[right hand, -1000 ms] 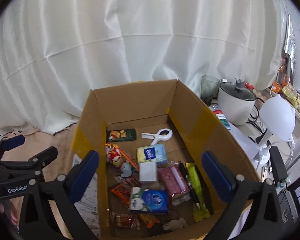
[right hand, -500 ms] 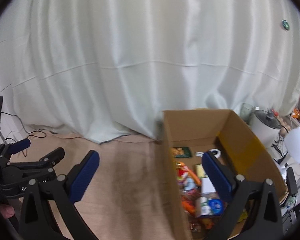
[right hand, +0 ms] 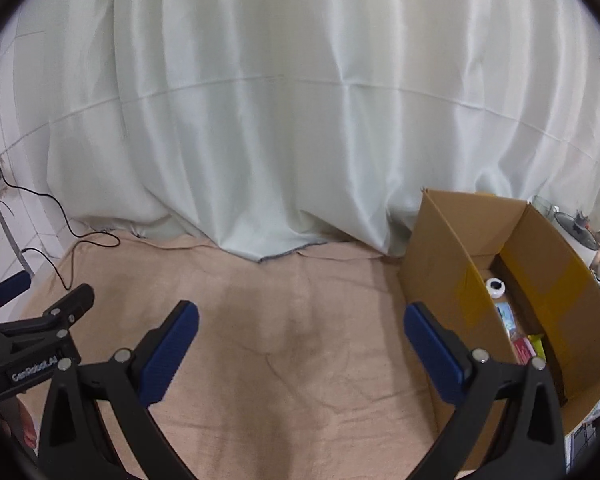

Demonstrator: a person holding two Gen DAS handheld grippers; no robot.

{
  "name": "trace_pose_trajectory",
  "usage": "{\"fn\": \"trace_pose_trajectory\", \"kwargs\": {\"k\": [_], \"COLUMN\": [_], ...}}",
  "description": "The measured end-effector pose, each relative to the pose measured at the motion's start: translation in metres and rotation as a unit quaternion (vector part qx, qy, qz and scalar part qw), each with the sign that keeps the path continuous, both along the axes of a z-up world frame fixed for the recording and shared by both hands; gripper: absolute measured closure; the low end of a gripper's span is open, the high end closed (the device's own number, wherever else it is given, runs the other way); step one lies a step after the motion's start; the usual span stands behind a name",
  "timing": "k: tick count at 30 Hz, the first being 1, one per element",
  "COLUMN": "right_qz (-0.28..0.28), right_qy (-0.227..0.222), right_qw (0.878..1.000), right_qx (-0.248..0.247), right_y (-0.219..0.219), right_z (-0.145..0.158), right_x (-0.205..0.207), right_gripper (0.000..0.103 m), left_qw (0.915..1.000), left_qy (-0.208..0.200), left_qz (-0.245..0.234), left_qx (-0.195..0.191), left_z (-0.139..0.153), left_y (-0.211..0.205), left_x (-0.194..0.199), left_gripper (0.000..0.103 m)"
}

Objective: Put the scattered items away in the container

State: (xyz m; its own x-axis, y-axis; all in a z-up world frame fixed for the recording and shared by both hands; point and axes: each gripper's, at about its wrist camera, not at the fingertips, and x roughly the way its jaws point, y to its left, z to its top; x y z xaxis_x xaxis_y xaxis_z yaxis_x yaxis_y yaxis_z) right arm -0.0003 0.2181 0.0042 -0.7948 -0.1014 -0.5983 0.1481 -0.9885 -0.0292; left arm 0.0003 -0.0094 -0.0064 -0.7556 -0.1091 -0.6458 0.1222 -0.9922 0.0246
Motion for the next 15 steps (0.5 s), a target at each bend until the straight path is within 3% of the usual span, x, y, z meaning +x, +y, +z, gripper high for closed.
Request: {"fn": "trace_pose_trajectory", "kwargs": {"k": [4,15], "right_qz": [-0.008,-0.033], "right_qy": [-0.011,-0.005], "right_qw": [1.000,0.999], "right_qx": [0.013,0.027], "right_y": [0.001,0.017], "right_z": [-0.012,-0.008], "right_x": [0.000,0.004], "right_gripper": [0.000,0.000], "left_qw": [0.9999,0.9998], "left_qy": [0.007,-0.001], "left_qz": [0.008,-0.018], "left_qx": [0.006,-0.005], "left_z": [-0.007,-0.017], "left_y": [-0.001,0.030], "left_x": [0.005,0.002], "left_gripper": [0.000,0.000]}}
